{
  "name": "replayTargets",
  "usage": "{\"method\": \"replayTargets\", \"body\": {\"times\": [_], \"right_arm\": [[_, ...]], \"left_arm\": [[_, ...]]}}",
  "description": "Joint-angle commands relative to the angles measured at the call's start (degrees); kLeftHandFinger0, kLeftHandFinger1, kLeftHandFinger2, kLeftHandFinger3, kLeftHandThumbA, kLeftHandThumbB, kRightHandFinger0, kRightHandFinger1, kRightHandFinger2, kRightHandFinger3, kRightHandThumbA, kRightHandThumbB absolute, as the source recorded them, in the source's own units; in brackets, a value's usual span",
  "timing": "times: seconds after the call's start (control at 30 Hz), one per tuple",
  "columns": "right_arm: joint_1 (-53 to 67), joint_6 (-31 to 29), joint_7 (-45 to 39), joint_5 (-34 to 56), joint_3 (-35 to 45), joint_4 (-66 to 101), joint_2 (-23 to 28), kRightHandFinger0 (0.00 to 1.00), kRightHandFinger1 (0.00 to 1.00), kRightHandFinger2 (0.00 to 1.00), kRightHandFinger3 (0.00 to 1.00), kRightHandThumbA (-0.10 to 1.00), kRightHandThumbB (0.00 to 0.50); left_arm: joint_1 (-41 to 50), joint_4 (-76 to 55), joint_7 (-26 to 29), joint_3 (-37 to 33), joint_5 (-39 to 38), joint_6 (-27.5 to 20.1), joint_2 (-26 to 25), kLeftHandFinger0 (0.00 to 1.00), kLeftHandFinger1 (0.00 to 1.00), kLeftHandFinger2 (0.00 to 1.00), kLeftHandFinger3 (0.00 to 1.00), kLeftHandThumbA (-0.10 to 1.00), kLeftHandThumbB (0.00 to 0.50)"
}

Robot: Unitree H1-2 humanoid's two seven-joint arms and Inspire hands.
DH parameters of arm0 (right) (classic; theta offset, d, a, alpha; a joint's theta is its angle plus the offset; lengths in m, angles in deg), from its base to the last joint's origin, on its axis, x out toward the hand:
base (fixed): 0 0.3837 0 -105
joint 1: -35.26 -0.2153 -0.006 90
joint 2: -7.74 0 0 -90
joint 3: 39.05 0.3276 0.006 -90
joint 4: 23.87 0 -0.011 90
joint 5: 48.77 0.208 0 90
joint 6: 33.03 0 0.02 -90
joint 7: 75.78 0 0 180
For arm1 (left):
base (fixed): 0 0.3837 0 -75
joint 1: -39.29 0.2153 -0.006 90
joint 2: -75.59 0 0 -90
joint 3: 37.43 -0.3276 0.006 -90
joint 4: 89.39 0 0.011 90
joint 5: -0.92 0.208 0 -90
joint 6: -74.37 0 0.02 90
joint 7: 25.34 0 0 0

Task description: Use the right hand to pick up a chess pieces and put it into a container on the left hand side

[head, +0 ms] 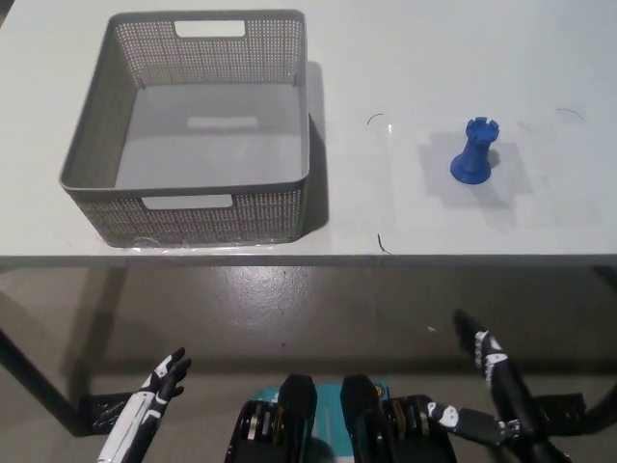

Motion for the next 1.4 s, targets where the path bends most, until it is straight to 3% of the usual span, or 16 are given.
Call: {"method": "replayTargets", "body": {"times": [0.0, 0.07, 0.23, 0.3, 0.4, 0.57, 0.67, 0.83, 0.93, 0.97, 1.07, 1.3, 1.37], "right_arm": [[-0.8, -6.5, 3.0, -2.9, 1.5, 7.4, -0.6, 1.00, 1.00, 1.00, 1.00, 1.00, 0.205], [-1.6, -6.6, 3.4, -3.5, 2.2, 10.9, -0.6, 1.00, 1.00, 1.00, 1.00, 1.00, 0.203], [-6.5, -3.4, 5.0, -4.5, 4.2, 16.3, -1.6, 1.00, 1.00, 1.00, 1.00, 1.00, 0.242], [-8.4, -1.4, 4.9, -4.6, 4.9, 17.8, -1.5, 1.00, 1.00, 1.00, 1.00, 1.00, 0.250], [-12.0, 0.5, 4.7, -3.4, 6.3, 18.1, -1.2, 1.00, 1.00, 1.00, 1.00, 1.00, 0.262], [-18.7, 5.8, 5.1, -2.8, 8.8, 16.1, -0.5, 1.00, 1.00, 1.00, 1.00, 1.00, 0.240], [-24.7, 6.5, 5.3, -2.0, 10.7, 10.1, 0.9, 1.00, 1.00, 1.00, 1.00, 1.00, 0.234], [-33.6, 9.1, 5.4, -1.0, 12.6, -0.7, 3.2, 1.00, 1.00, 1.00, 1.00, 1.00, 0.314], [-37.1, 10.6, 5.7, -1.9, 12.8, -5.0, 4.2, 1.00, 1.00, 1.00, 1.00, 1.00, 0.333], [-39.4, 11.2, 6.2, -2.2, 12.9, -8.5, 4.7, 1.00, 1.00, 1.00, 1.00, 1.00, 0.377], [-43.8, 12.3, 7.2, -3.1, 12.8, -15.8, 5.7, 1.00, 1.00, 1.00, 1.00, 1.00, 0.415], [-53.4, 7.8, 8.2, -0.5, 13.5, -36.3, 6.8, 1.00, 1.00, 1.00, 1.00, 1.00, 0.395], [-55.9, 6.8, 9.3, -1.3, 12.8, -42.0, 7.1, 1.00, 1.00, 1.00, 1.00, 1.00, 0.429]], "left_arm": [[0.3, -2.7, -1.8, -0.7, 0.1, -0.5, -0.7, 1.00, 1.00, 1.00, 1.00, 1.00, 0.438], [0.3, -3.0, -2.2, -0.8, -0.2, 0.4, -0.8, 1.00, 1.00, 1.00, 1.00, 1.00, 0.455], [0.3, -2.1, -2.3, -0.7, -0.4, -0.3, -0.8, 1.00, 1.00, 1.00, 1.00, 1.00, 0.447], [0.5, -1.8, -2.2, -0.7, -0.4, -0.7, -0.7, 1.00, 1.00, 1.00, 1.00, 1.00, 0.422], [0.5, -1.7, -2.3, -0.4, -0.9, -0.6, -0.5, 1.00, 1.00, 1.00, 1.00, 1.00, 0.436], [0.6, -1.2, -2.1, -0.5, -0.7, -1.6, -0.6, 1.00, 1.00, 1.00, 1.00, 1.00, 0.426], [0.8, -1.2, -2.5, -0.4, -1.5, -1.2, -0.4, 1.00, 1.00, 1.00, 1.00, 1.00, 0.410], [0.9, -1.1, -2.5, -0.3, -1.3, -1.7, -0.5, 1.00, 1.00, 1.00, 1.00, 1.00, 0.404], [0.8, -1.2, -2.6, -0.2, -1.2, -1.6, -0.5, 1.00, 1.00, 1.00, 1.00, 1.00, 0.405], [0.8, -0.9, -2.7, -0.2, -1.3, -2.0, -0.5, 1.00, 1.00, 1.00, 1.00, 1.00, 0.391], [0.8, -0.8, -2.6, 0.0, -1.2, -2.0, -0.4, 1.00, 1.00, 1.00, 1.00, 1.00, 0.397], [0.7, -1.3, -2.8, -0.1, -1.6, -1.5, -0.2, 1.00, 1.00, 1.00, 1.00, 1.00, 0.374], [0.6, -1.4, -2.9, -0.1, -1.4, -1.4, -0.4, 1.00, 1.00, 1.00, 1.00, 1.00, 0.375]]}}
